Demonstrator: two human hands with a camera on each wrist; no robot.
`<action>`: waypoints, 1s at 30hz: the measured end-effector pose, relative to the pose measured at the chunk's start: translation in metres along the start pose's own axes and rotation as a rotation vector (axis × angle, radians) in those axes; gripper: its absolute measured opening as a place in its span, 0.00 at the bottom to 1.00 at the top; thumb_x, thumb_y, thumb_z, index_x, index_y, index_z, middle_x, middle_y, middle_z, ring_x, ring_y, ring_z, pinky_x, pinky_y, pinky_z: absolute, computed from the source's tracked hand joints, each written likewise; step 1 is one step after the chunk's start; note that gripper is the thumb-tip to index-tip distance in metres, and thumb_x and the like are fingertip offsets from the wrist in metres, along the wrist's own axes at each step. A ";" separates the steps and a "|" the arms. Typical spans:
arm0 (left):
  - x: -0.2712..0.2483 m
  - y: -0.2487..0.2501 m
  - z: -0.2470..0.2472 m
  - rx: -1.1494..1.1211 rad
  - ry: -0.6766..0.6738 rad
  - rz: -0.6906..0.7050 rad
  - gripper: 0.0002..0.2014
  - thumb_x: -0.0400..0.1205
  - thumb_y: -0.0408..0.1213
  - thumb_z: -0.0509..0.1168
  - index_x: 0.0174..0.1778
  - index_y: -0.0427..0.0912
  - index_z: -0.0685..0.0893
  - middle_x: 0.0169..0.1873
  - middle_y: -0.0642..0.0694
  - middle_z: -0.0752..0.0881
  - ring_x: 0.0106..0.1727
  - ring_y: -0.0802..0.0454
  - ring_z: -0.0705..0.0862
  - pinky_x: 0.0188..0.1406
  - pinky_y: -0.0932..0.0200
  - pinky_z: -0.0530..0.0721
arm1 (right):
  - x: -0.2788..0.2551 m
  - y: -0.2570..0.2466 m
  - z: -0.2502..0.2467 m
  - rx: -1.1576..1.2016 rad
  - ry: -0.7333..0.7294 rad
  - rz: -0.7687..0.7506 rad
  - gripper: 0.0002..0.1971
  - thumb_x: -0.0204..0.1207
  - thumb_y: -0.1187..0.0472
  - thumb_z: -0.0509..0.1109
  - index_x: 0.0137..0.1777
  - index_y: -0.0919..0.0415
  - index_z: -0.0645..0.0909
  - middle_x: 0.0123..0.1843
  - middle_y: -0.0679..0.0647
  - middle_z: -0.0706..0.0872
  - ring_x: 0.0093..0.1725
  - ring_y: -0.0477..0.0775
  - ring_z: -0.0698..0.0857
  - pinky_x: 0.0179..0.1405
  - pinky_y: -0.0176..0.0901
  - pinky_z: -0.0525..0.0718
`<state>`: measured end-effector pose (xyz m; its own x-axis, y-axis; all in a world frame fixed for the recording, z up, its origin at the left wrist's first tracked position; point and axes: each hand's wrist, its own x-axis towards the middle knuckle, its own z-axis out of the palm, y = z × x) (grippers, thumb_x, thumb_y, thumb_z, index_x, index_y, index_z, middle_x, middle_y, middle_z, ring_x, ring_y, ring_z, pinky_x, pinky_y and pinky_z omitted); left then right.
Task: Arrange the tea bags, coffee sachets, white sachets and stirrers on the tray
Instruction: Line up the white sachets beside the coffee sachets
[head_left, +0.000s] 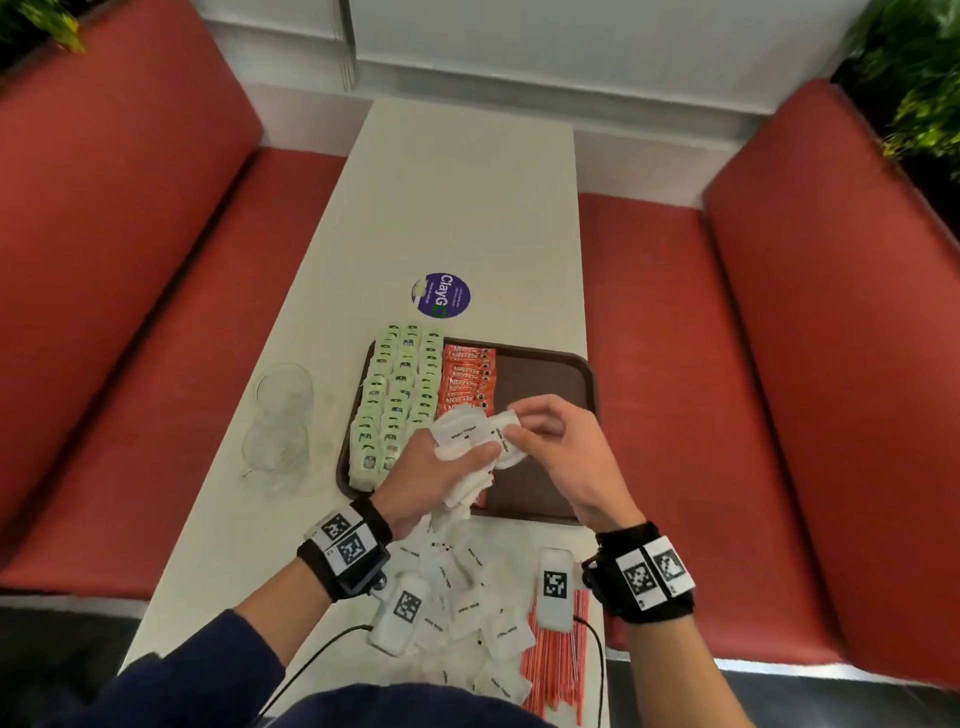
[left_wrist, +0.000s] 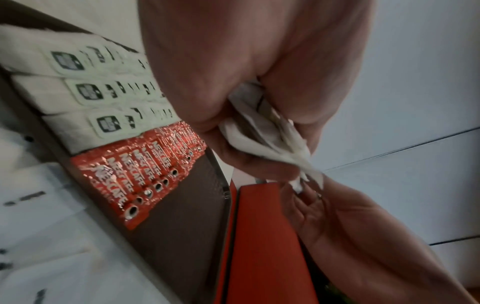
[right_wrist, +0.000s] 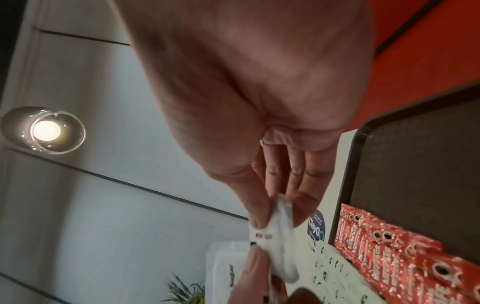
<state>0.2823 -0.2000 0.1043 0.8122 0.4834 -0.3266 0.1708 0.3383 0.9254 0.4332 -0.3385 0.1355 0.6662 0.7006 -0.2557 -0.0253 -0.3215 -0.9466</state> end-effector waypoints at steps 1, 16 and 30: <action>0.004 0.003 0.004 -0.027 0.029 0.008 0.14 0.86 0.39 0.78 0.67 0.42 0.91 0.56 0.39 0.96 0.54 0.44 0.95 0.49 0.53 0.91 | 0.004 -0.002 -0.001 0.009 -0.001 -0.011 0.11 0.83 0.60 0.83 0.63 0.53 0.90 0.51 0.53 0.98 0.54 0.56 0.96 0.61 0.50 0.93; 0.040 -0.002 -0.011 -0.216 0.315 -0.143 0.16 0.81 0.48 0.81 0.61 0.44 0.93 0.47 0.38 0.94 0.46 0.42 0.93 0.42 0.46 0.91 | 0.128 0.055 -0.049 -0.390 0.299 -0.013 0.08 0.85 0.63 0.80 0.59 0.49 0.92 0.48 0.42 0.93 0.47 0.38 0.90 0.57 0.31 0.85; 0.025 -0.005 -0.035 -0.198 0.356 -0.138 0.09 0.88 0.41 0.74 0.46 0.41 0.86 0.23 0.55 0.84 0.24 0.58 0.83 0.24 0.61 0.82 | 0.238 0.090 -0.014 -0.564 0.230 0.002 0.08 0.84 0.64 0.77 0.61 0.53 0.88 0.54 0.55 0.93 0.53 0.60 0.90 0.54 0.54 0.90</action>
<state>0.2819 -0.1611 0.0845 0.5400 0.6596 -0.5228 0.1257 0.5510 0.8250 0.6001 -0.2094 -0.0076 0.8120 0.5643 -0.1490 0.3300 -0.6545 -0.6802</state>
